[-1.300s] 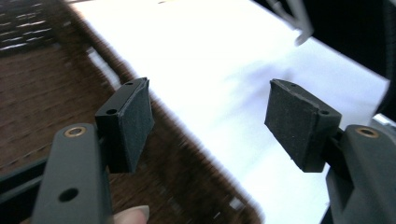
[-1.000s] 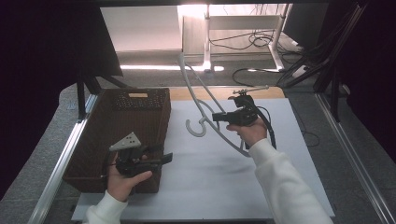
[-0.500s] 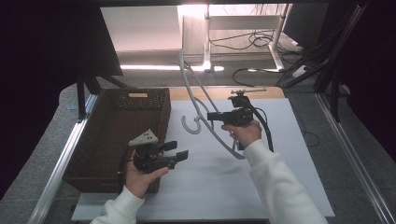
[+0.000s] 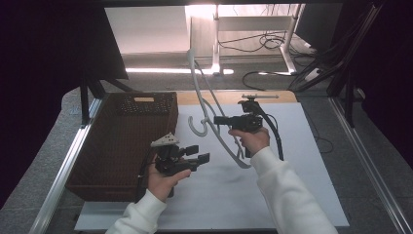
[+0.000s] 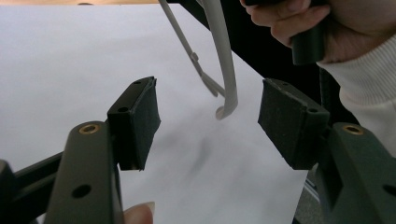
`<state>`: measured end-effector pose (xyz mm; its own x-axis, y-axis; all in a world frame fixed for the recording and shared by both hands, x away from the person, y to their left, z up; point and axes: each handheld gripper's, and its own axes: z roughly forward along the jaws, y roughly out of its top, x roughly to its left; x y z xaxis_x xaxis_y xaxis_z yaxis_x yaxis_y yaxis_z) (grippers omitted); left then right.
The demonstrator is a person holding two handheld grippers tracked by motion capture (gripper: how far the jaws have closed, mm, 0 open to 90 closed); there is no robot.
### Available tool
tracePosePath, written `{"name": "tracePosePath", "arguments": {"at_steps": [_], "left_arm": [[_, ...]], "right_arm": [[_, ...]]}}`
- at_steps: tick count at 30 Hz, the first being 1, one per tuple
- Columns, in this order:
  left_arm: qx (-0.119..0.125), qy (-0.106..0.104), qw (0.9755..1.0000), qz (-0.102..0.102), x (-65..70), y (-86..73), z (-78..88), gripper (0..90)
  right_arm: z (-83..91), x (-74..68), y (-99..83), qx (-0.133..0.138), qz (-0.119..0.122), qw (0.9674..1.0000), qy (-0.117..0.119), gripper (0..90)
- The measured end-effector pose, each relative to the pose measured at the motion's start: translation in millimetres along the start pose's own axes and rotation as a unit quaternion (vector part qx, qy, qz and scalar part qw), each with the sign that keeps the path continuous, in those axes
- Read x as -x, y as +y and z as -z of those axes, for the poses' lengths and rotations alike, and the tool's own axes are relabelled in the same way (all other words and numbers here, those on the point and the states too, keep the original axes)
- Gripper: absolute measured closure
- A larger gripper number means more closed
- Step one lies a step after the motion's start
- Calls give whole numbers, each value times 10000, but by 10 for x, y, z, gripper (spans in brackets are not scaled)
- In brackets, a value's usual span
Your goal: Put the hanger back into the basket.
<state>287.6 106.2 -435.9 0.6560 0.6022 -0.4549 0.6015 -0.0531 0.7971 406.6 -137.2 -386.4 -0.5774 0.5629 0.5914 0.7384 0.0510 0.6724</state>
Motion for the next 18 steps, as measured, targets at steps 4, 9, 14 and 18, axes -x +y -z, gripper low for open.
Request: {"name": "tracePosePath", "arguments": {"at_steps": [4, 9, 14, 18], "left_arm": [[-2, -138, 9998, 137, -7, 17, -179, 397], [77, -176, 9996, 204, -4, 39, -311, 418], [214, -172, 9993, 265, -6, 65, -419, 448], [280, -135, 9993, 230, -4, 79, -484, 520]], "right_arm": [[-26, -15, -11, 82, -44, 9999, 58, 815], [-46, -25, -26, 152, -117, 9998, 105, 815], [-51, -21, -32, 212, -176, 9995, 129, 815], [-58, -7, -48, 315, -320, 9988, 183, 815]]}}
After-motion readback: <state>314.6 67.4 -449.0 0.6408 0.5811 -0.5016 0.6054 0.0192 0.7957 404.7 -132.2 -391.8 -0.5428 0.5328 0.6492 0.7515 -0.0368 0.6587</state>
